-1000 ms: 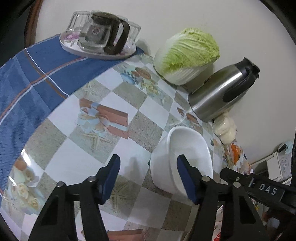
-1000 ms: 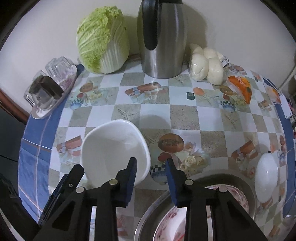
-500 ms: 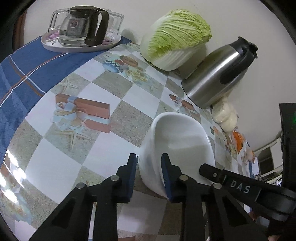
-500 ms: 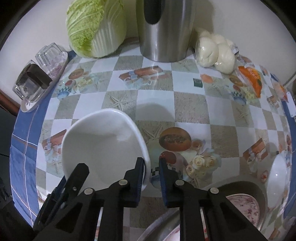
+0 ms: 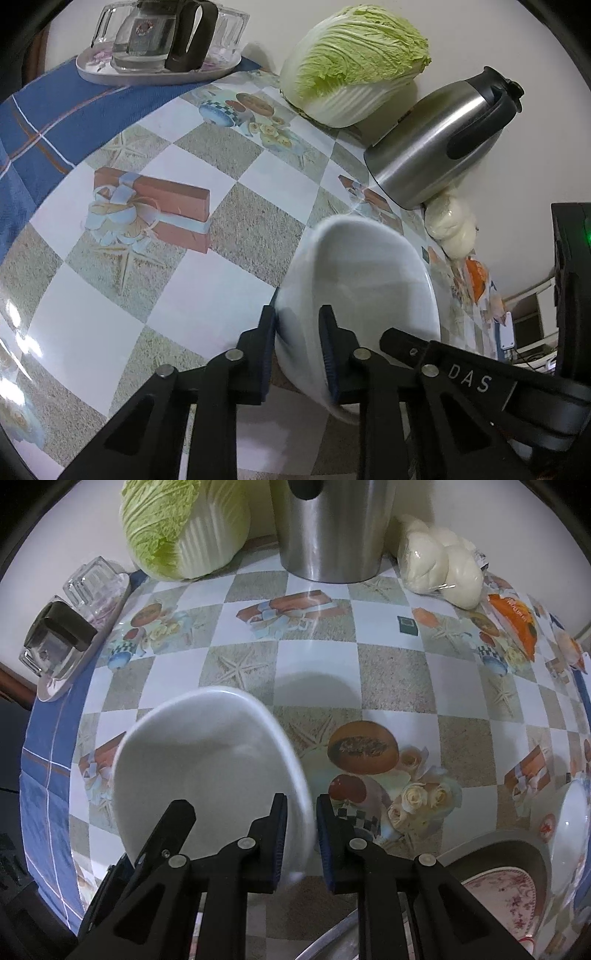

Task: Organize plates and bowls
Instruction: 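Close both tools together on the white square tub's rim, then lift the white tub with both tools and carry it over the basin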

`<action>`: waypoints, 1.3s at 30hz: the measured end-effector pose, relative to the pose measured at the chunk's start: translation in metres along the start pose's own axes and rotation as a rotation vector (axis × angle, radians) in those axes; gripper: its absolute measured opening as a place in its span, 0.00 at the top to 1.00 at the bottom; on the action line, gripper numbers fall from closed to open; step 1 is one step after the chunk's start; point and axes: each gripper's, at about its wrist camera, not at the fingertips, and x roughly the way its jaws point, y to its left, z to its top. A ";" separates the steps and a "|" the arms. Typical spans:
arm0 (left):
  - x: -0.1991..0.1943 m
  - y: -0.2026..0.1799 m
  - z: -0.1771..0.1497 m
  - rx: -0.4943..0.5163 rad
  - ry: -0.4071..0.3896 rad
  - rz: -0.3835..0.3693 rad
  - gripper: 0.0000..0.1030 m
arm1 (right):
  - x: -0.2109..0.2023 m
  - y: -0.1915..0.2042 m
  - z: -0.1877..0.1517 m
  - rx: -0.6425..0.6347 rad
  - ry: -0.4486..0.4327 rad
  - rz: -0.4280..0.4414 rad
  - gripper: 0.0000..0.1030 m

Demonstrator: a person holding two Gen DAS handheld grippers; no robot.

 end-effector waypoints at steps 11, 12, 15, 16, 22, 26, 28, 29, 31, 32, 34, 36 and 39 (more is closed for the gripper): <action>-0.017 0.008 -0.006 -0.016 0.021 -0.019 0.81 | -0.018 0.004 -0.015 -0.008 -0.001 0.047 0.82; -0.022 0.007 -0.006 -0.015 0.016 -0.021 0.81 | -0.023 0.005 -0.016 -0.011 -0.006 0.053 0.82; -0.038 0.002 -0.007 -0.002 -0.007 -0.018 0.81 | -0.038 0.007 -0.021 -0.021 -0.023 0.075 0.82; -0.046 0.000 -0.008 0.005 -0.019 -0.014 0.81 | -0.045 0.007 -0.023 -0.026 -0.030 0.086 0.82; -0.083 -0.009 -0.008 0.024 -0.080 -0.028 0.81 | -0.081 0.015 -0.037 -0.084 -0.086 0.106 0.82; -0.108 -0.017 -0.013 0.039 -0.112 -0.047 0.82 | -0.110 0.015 -0.051 -0.117 -0.154 0.113 0.82; -0.126 -0.024 -0.017 0.057 -0.143 -0.044 0.82 | -0.124 0.014 -0.059 -0.119 -0.180 0.124 0.82; -0.130 -0.026 -0.019 0.059 -0.153 -0.044 0.82 | -0.130 0.013 -0.063 -0.121 -0.190 0.136 0.82; -0.142 -0.029 -0.023 0.062 -0.173 -0.054 0.82 | -0.141 0.011 -0.070 -0.124 -0.211 0.149 0.82; -0.147 -0.031 -0.026 0.064 -0.181 -0.058 0.82 | -0.146 0.010 -0.073 -0.128 -0.221 0.149 0.82; -0.155 -0.035 -0.030 0.074 -0.198 -0.059 0.82 | -0.156 0.008 -0.083 -0.139 -0.245 0.154 0.82; -0.164 -0.038 -0.035 0.085 -0.212 -0.059 0.82 | -0.163 0.005 -0.090 -0.138 -0.258 0.171 0.82; -0.173 -0.043 -0.043 0.107 -0.226 -0.066 0.82 | -0.172 -0.002 -0.103 -0.129 -0.275 0.187 0.82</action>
